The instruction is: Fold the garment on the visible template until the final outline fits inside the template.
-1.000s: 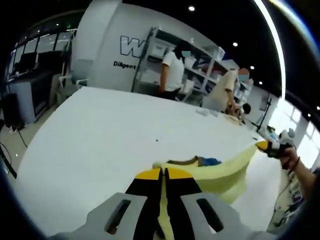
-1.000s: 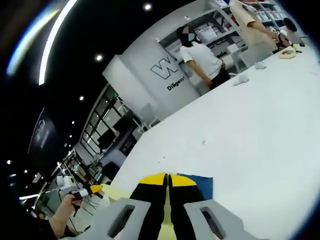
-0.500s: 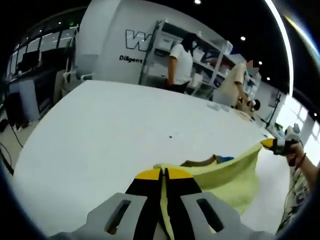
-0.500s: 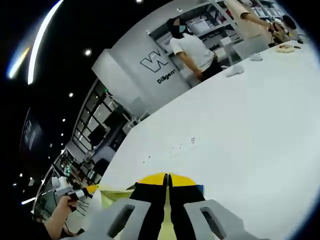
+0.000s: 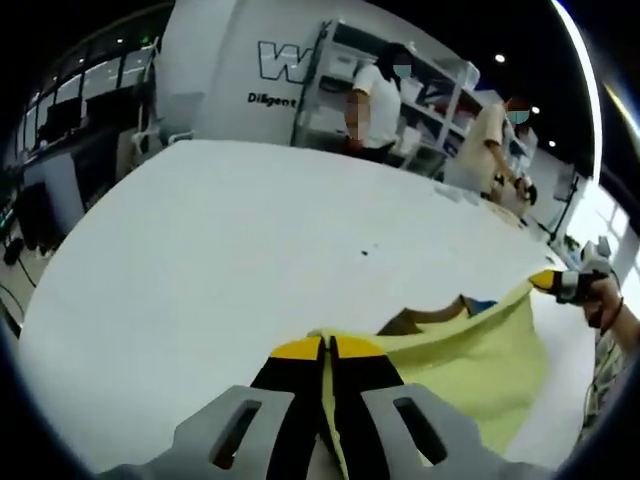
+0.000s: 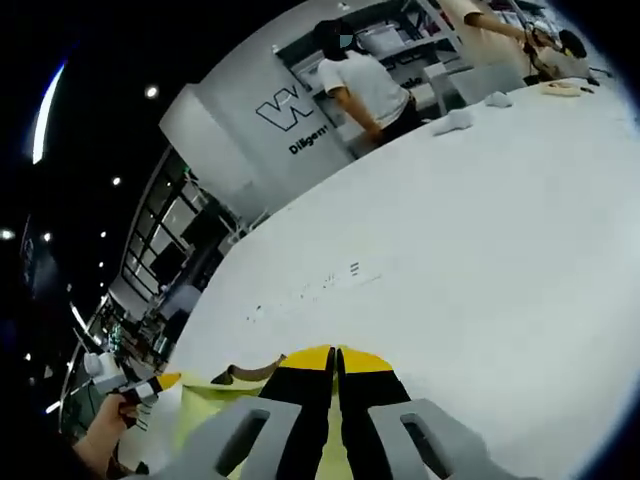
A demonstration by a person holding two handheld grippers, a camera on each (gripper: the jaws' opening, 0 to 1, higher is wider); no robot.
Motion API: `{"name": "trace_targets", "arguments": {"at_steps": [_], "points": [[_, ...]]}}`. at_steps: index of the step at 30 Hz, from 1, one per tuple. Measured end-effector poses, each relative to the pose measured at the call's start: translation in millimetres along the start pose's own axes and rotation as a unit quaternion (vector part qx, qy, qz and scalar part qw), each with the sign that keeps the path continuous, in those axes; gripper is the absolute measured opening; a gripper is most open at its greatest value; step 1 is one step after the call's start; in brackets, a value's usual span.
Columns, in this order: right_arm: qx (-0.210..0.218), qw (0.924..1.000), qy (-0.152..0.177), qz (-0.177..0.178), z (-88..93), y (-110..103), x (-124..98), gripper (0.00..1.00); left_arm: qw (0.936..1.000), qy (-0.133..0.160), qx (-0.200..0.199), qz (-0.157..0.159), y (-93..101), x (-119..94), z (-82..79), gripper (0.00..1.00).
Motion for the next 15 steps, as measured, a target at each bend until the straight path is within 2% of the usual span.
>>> {"name": "trace_targets", "arguments": {"at_steps": [7,10,15], "points": [[-0.035,0.9990,-0.024,0.012,15.1,8.0,14.1,0.00,0.9998,-0.011,0.009,-0.011,-8.8,13.9,6.0,0.00],[-0.056,0.9977,-0.035,0.012,20.1,9.2,18.4,0.00,0.9997,-0.014,0.016,-0.014,-10.3,16.6,7.8,0.00],[-0.068,0.9967,-0.043,0.013,25.3,10.1,22.4,0.00,0.9995,-0.016,0.021,-0.018,-11.9,17.3,9.8,0.00]]}}
Point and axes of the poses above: the point that each gripper's makers call its tool centre point, and the gripper's own axes: x roughly forward along the fingers, y roughly to its right, z roughly out of its underside, the point moved 1 cm from there along -x, roughly backward along the fingers, and after that the axes turned 14 degrees about -x, right-handed, at the moved point
